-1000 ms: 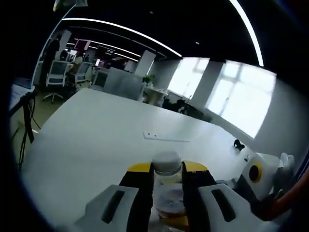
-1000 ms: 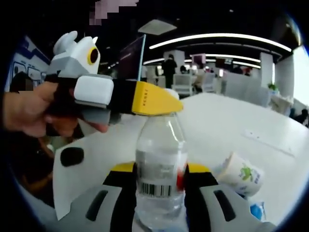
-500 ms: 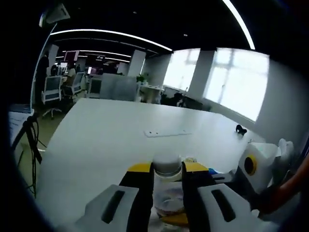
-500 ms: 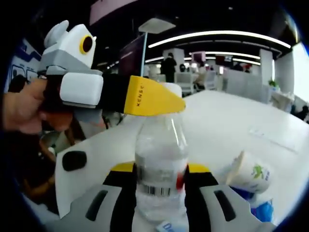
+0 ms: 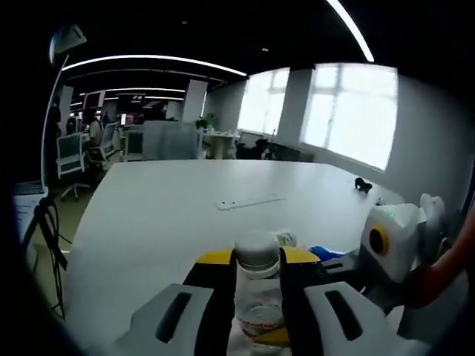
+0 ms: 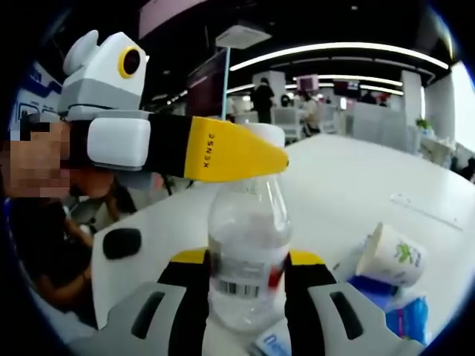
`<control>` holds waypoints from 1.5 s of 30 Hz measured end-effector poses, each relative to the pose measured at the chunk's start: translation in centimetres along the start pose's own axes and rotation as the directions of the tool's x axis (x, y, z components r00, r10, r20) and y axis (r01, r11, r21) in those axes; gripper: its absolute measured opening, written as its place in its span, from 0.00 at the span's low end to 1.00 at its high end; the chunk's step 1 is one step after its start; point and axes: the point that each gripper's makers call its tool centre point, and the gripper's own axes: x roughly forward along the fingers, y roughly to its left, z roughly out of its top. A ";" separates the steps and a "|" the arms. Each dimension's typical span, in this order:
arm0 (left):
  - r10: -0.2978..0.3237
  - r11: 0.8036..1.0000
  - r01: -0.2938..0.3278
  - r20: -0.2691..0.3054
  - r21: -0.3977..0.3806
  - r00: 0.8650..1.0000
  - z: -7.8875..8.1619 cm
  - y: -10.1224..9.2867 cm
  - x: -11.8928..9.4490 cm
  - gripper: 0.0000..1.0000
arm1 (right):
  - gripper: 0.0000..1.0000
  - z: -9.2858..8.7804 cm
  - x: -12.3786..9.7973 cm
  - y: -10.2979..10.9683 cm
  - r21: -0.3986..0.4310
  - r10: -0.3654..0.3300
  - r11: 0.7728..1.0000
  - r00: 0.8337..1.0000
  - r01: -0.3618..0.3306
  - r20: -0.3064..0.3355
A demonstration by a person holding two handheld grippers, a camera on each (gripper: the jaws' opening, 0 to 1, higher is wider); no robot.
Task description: Arrange the tabletop items into an orderly group along one side of the table until the central work area is clear of visible clutter.
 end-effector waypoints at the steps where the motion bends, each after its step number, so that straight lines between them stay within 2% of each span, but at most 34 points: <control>1: -0.007 1.000 0.007 -0.001 0.010 1.000 0.0 -0.2 -0.1 0.21 | 0.35 -0.1 -0.1 0.0 -0.004 0.002 1.000 1.000 -0.002 -0.002; 6: -0.030 0.998 0.030 -0.007 0.046 1.000 -0.3 -0.9 -0.6 0.22 | 0.35 -0.4 -0.6 0.5 -0.040 0.007 0.999 1.000 -0.008 -0.010; 13: -0.050 0.995 0.051 -0.021 0.088 0.999 -0.6 -1.6 -1.3 0.22 | 0.43 -0.7 -1.0 1.6 -0.077 0.025 0.997 0.999 -0.026 -0.023; 20: -0.057 0.990 0.062 -0.046 0.126 0.997 -0.9 -2.2 -1.8 0.22 | 0.47 -1.1 -1.4 2.1 -0.058 0.037 0.998 0.998 -0.039 -0.047; 31: -0.039 0.982 0.053 -0.079 0.181 0.996 -1.7 -2.5 -3.1 0.22 | 0.45 -2.1 -2.1 3.5 -0.069 0.064 0.995 0.994 -0.070 -0.088; 35: -0.029 0.985 0.042 -0.080 0.170 0.996 -1.9 -2.5 -3.4 0.22 | 0.45 -2.0 -2.2 3.7 -0.027 0.081 0.996 0.993 -0.084 -0.085; 37: -0.021 0.986 0.033 -0.076 0.162 0.997 -1.9 -2.5 -3.5 0.22 | 0.44 -2.2 -2.3 3.6 0.024 0.095 0.995 0.991 -0.093 -0.094; 41: -0.004 0.988 0.017 -0.081 0.154 0.997 -2.0 -2.4 -3.5 0.22 | 0.41 -2.2 -2.7 3.5 0.018 0.101 0.995 0.990 -0.100 -0.098; 45: 0.012 0.986 0.004 -0.093 0.167 0.996 -2.0 -2.4 -3.6 0.22 | 0.42 -2.1 -2.8 3.8 0.057 0.117 0.992 0.988 -0.112 -0.097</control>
